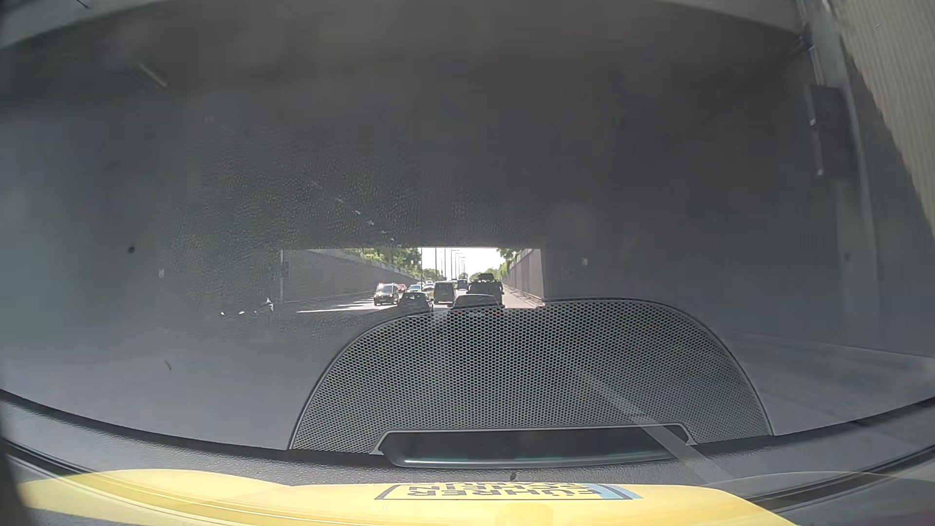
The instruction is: Follow the waypoints while adhering to traffic rules and regulations
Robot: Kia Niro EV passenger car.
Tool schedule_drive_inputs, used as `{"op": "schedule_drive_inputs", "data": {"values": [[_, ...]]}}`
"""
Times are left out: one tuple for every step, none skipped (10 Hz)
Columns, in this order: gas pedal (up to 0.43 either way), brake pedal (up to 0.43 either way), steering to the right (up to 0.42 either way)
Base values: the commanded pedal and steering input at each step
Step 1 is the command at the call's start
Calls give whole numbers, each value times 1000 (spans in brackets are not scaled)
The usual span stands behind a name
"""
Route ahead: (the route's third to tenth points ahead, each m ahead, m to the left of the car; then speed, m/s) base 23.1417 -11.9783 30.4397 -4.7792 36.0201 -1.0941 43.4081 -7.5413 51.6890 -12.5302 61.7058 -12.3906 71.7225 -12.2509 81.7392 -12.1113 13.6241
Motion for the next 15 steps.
{"op": "schedule_drive_inputs", "data": {"values": [[79,0,1],[79,0,1],[79,0,1],[79,0,1],[79,0,1],[79,0,1],[79,0,1],[79,0,1],[79,0,0],[79,0,0],[79,0,0],[79,0,0],[79,0,0],[87,0,0],[98,0,-1]]}}
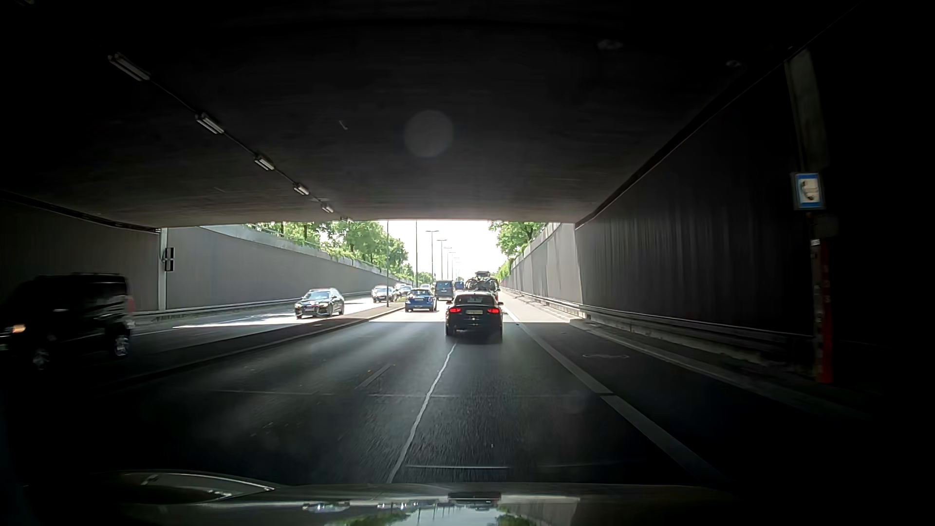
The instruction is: Follow the waypoints while adhering to traffic rules and regulations
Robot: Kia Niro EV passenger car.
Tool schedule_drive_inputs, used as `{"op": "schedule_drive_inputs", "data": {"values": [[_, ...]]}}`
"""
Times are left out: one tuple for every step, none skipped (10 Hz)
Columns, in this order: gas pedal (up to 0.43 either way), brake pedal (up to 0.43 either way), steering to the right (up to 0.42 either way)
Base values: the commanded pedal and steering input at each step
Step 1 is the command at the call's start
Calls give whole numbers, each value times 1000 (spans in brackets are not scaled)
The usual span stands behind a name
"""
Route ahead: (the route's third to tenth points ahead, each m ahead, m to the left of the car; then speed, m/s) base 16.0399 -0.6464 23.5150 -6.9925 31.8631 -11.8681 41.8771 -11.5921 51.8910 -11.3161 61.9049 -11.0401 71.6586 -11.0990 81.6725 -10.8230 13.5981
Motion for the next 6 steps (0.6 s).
{"op": "schedule_drive_inputs", "data": {"values": [[98,0,-1],[110,0,-1],[110,0,-1],[110,0,-1],[110,0,-1],[110,0,-1]]}}
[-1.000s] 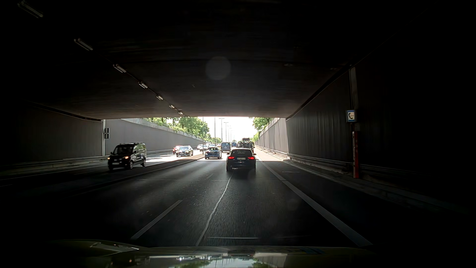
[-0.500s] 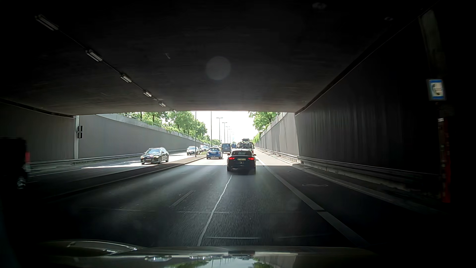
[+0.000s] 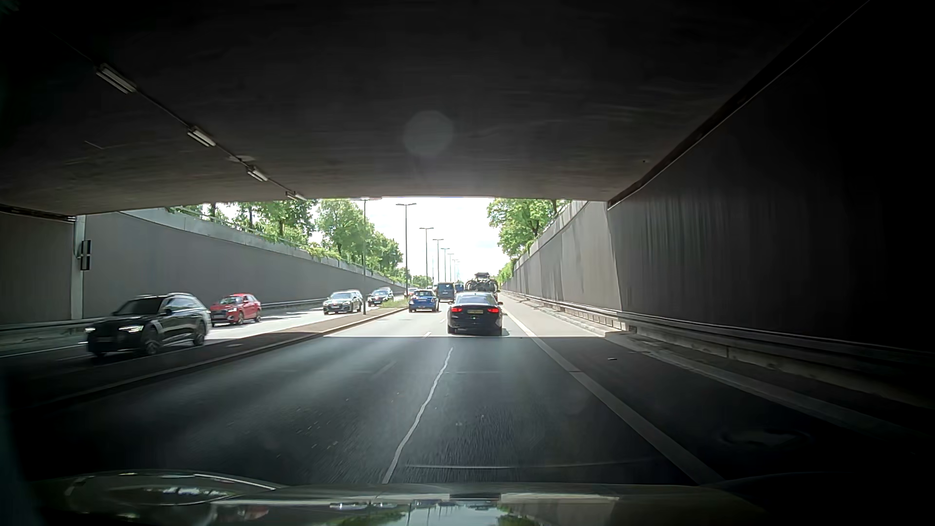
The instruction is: Follow the waypoints while adhering to traffic rules and regulations
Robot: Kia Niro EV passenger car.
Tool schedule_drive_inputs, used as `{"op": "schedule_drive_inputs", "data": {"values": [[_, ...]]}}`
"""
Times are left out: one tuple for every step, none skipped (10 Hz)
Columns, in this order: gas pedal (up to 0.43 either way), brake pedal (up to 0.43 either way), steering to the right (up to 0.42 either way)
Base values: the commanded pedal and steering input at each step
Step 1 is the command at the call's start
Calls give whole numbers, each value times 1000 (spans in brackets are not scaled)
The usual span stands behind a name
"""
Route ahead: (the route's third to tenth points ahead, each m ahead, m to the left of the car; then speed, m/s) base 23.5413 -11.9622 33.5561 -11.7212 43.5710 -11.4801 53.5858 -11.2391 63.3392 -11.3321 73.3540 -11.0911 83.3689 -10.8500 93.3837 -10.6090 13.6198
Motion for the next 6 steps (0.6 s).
{"op": "schedule_drive_inputs", "data": {"values": [[110,0,0],[110,0,0],[118,0,0],[118,0,0],[130,0,0],[138,0,0]]}}
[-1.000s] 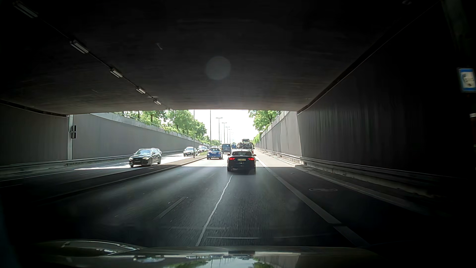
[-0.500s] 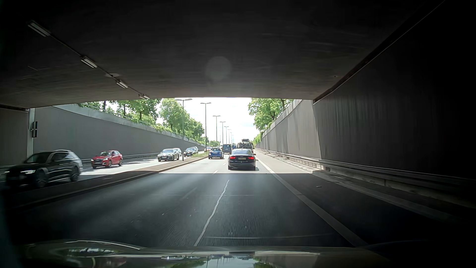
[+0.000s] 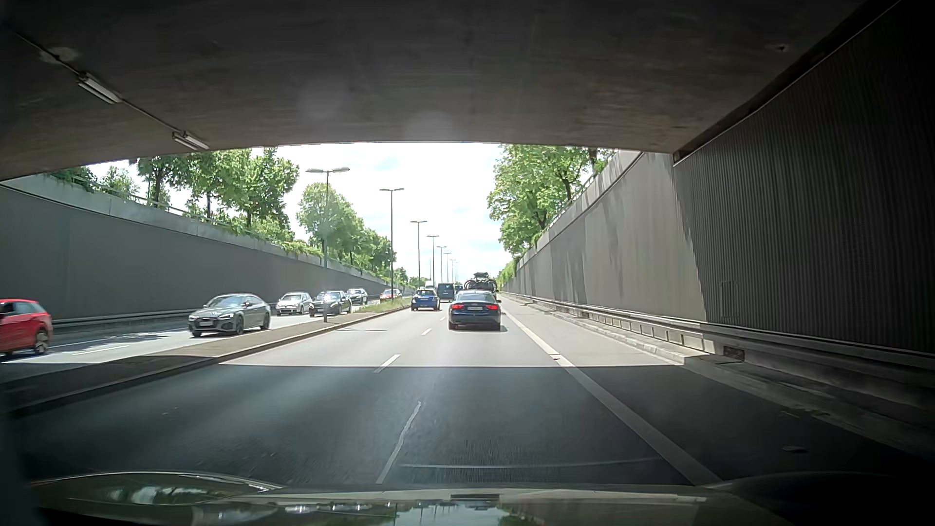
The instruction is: Follow the waypoints while adhering to traffic rules and regulations
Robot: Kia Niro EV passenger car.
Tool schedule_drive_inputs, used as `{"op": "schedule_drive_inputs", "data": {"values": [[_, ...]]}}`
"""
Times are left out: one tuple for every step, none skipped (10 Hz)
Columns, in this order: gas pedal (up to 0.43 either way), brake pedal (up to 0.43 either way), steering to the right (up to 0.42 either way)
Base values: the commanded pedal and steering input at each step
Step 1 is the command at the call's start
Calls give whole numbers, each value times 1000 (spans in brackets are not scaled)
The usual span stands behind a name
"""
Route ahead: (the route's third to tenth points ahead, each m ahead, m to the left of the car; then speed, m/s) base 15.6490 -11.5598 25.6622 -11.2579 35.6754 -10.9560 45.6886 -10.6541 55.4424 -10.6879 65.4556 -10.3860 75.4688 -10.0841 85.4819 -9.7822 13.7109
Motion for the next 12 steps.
{"op": "schedule_drive_inputs", "data": {"values": [[150,0,0],[157,0,0],[169,0,0],[169,0,0],[177,0,0],[177,0,0],[177,0,0],[177,0,0],[177,0,0],[169,0,-1],[157,0,-1],[157,0,-1]]}}
